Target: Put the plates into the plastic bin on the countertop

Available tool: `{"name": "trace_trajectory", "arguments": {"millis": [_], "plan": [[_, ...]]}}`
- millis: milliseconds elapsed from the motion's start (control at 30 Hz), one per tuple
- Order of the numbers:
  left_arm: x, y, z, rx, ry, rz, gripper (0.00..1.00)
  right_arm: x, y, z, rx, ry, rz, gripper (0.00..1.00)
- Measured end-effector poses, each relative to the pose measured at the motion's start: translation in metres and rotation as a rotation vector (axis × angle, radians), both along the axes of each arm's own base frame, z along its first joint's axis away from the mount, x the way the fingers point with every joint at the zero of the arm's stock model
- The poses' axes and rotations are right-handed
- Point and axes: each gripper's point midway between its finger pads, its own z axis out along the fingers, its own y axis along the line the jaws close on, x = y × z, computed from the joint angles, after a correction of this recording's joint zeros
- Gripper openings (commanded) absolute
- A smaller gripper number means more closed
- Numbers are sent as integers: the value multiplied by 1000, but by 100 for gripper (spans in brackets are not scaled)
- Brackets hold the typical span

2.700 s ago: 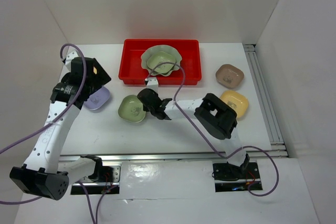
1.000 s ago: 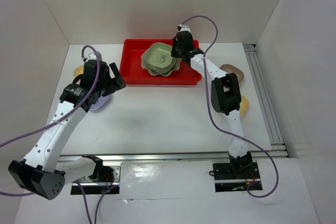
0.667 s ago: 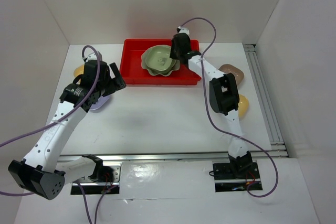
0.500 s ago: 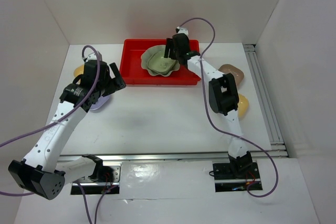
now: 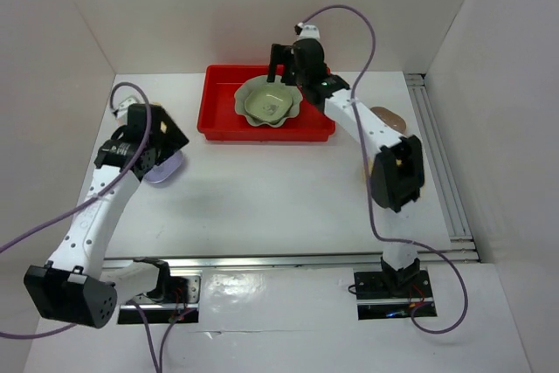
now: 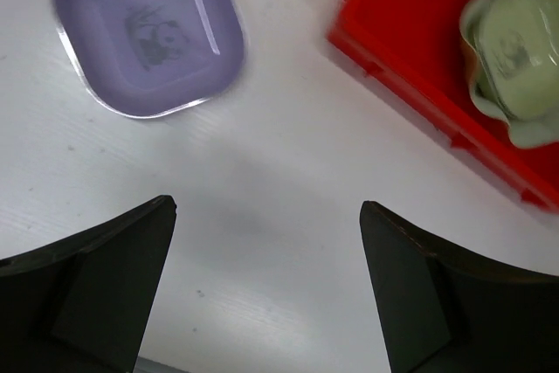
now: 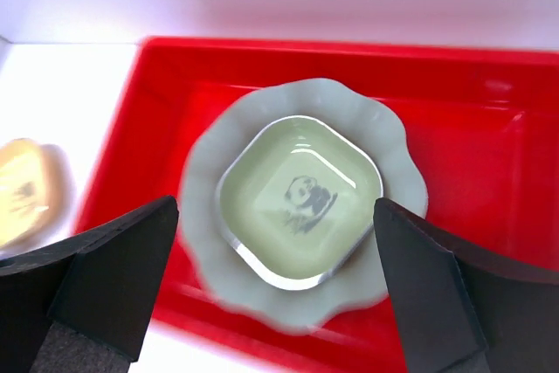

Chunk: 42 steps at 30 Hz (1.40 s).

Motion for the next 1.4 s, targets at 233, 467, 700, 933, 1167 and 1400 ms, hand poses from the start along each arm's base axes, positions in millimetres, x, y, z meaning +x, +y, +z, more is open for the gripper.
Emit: {"name": "trace_trajectory", "arguments": {"millis": [233,467,700,933,1167,1400], "plan": [[-19,100,-85,-105,242,390,100,-120,-38,83,76,-128,80,100],[-20,136,-138,-230,382,555,100,-180,-25,36,91,-55,237,100],[3,140,-182,-321,447,576,95,-199,-10,20,89,-13,323,100],[3,140,-211,-353,516,609,51,-211,-13,44,108,-68,342,100],[24,140,-205,-392,459,599,0,-218,-19,67,126,-122,340,100],[19,142,-185,-359,437,595,0,-227,-41,95,133,-185,286,100]]}}
